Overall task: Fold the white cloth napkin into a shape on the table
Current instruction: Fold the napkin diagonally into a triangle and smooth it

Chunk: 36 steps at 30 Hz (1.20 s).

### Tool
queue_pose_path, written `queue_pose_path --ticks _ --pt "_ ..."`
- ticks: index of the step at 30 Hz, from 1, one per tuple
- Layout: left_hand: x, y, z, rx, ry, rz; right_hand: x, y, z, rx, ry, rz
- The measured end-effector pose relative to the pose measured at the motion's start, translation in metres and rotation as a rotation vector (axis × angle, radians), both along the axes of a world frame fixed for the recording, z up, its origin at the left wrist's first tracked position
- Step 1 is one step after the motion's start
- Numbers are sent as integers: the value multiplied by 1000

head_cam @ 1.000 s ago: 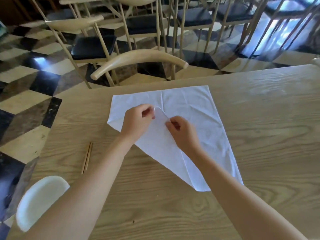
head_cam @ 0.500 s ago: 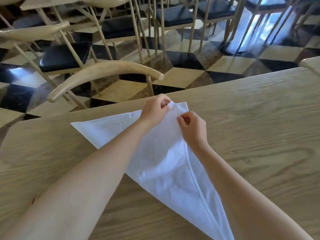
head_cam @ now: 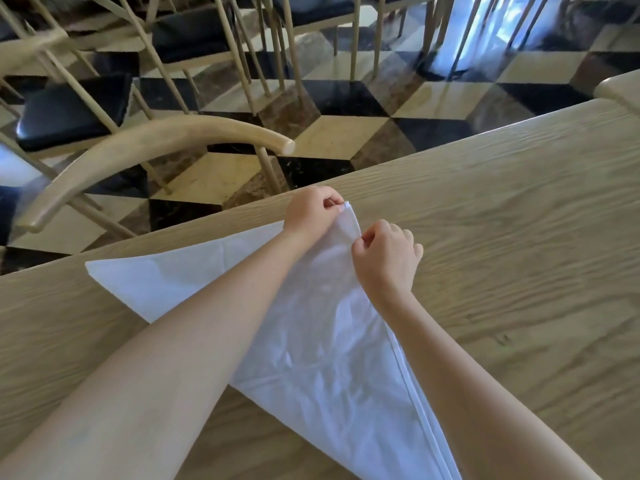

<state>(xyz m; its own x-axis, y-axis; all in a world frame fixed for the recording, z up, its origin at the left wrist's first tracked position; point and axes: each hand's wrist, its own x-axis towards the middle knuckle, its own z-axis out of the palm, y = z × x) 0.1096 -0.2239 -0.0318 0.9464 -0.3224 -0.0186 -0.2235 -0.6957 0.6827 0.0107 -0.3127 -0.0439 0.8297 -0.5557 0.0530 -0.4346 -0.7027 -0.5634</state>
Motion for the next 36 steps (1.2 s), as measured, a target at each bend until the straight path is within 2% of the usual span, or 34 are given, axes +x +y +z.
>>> queue_pose_path --ticks 7,13,15,18,21,26,29,33,36 --pt "6 -1 -5 -42 6 -63 1 1 -3 -8 28 0" --pt "4 8 -9 -57 -34 -73 4 3 -3 -92 39 29" --pt "0 24 -9 -39 -75 -75 8 2 -4 -163 -28 116" --pt "-7 61 -7 14 -153 -98 17 9 -4 -288 -132 382" --pt "-12 107 -5 82 -178 -85 23 23 -10 -302 32 632" --pt "-17 193 0 237 -129 6 22 30 -22 -291 116 581" --pt "-18 239 0 342 -143 135 22 32 -19 -288 161 571" --pt "-22 270 -2 414 -167 250 28 47 -6 -247 264 499" --pt "-26 280 -6 464 -219 277 24 75 -3 -291 238 471"
